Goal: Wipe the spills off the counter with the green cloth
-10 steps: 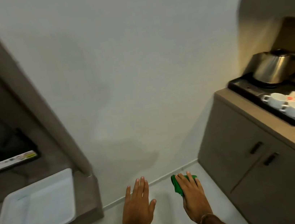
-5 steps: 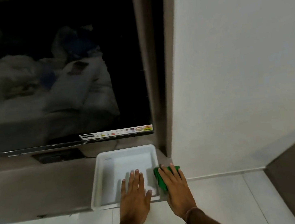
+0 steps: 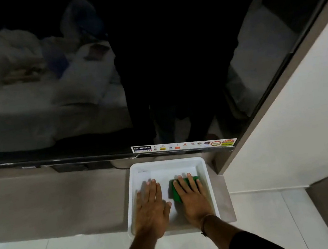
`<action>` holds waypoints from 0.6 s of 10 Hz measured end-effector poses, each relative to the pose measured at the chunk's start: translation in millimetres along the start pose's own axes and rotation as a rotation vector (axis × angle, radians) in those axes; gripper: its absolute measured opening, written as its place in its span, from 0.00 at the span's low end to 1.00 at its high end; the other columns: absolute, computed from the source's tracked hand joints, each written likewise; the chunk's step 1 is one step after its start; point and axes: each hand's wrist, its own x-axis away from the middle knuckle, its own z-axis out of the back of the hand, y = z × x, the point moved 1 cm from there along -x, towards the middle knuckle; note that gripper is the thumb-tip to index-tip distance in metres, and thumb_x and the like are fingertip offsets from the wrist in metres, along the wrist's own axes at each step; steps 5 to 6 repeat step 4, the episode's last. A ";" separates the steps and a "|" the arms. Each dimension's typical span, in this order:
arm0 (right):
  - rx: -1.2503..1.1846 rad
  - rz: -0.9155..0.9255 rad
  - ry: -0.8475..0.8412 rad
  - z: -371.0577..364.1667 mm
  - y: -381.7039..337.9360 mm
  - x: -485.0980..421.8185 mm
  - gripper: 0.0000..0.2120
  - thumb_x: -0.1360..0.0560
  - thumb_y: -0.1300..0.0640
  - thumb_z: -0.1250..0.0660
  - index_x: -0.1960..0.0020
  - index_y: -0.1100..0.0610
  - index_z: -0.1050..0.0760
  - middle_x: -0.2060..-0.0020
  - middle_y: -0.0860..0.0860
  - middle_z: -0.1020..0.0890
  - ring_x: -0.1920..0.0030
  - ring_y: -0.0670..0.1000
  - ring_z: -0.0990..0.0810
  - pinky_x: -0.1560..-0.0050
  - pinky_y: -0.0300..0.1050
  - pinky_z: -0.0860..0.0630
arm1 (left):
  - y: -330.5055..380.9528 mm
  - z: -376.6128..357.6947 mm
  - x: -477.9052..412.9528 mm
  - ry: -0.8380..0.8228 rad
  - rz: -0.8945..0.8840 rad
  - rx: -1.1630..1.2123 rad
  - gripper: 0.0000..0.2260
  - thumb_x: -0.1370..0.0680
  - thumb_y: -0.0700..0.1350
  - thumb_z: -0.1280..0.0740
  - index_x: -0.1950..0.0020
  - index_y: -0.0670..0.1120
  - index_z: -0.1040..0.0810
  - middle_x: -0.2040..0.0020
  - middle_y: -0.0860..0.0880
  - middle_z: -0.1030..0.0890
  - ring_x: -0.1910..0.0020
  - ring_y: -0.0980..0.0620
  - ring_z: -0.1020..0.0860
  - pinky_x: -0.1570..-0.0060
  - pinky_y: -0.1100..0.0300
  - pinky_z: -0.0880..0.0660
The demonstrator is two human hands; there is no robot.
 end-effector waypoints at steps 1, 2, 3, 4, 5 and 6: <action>0.016 -0.017 -0.059 -7.9 -0.1 0.1 0.35 0.15 0.49 0.42 0.17 0.46 0.62 0.16 0.49 0.59 0.18 0.59 0.66 0.20 0.61 0.65 | -0.6 -5.3 0.6 -0.017 -0.019 -0.005 0.32 0.15 0.61 0.54 0.17 0.44 0.60 0.16 0.43 0.62 0.19 0.41 0.66 0.19 0.40 0.55; 0.023 0.011 -0.113 -6.2 1.4 -1.6 0.38 0.16 0.47 0.41 0.18 0.47 0.64 0.16 0.50 0.61 0.18 0.59 0.67 0.19 0.63 0.63 | -1.3 -2.6 -0.9 -0.012 -0.019 0.002 0.33 0.15 0.61 0.53 0.17 0.44 0.59 0.16 0.42 0.60 0.19 0.41 0.64 0.19 0.40 0.54; 0.014 0.038 -0.134 3.1 3.4 -1.1 0.38 0.17 0.46 0.41 0.17 0.47 0.63 0.16 0.51 0.60 0.18 0.60 0.66 0.20 0.63 0.63 | 1.0 5.5 0.7 -0.012 -0.002 -0.004 0.32 0.15 0.61 0.54 0.17 0.44 0.59 0.16 0.42 0.60 0.19 0.41 0.64 0.19 0.40 0.54; -0.093 0.100 -0.044 17.8 3.9 19.4 0.39 0.19 0.45 0.40 0.17 0.46 0.60 0.16 0.51 0.60 0.18 0.60 0.65 0.19 0.62 0.62 | 18.2 16.6 18.6 0.078 -0.043 -0.005 0.34 0.18 0.62 0.60 0.17 0.43 0.54 0.16 0.42 0.55 0.18 0.41 0.61 0.20 0.43 0.59; -0.093 0.100 -0.044 17.8 3.9 19.4 0.39 0.19 0.45 0.40 0.17 0.46 0.60 0.16 0.51 0.60 0.18 0.60 0.65 0.19 0.62 0.62 | 18.2 16.6 18.6 0.078 -0.043 -0.005 0.34 0.18 0.62 0.60 0.17 0.43 0.54 0.16 0.42 0.55 0.18 0.41 0.61 0.20 0.43 0.59; -0.093 0.100 -0.044 17.8 3.9 19.4 0.39 0.19 0.45 0.40 0.17 0.46 0.60 0.16 0.51 0.60 0.18 0.60 0.65 0.19 0.62 0.62 | 18.2 16.6 18.6 0.078 -0.043 -0.005 0.34 0.18 0.62 0.60 0.17 0.43 0.54 0.16 0.42 0.55 0.18 0.41 0.61 0.20 0.43 0.59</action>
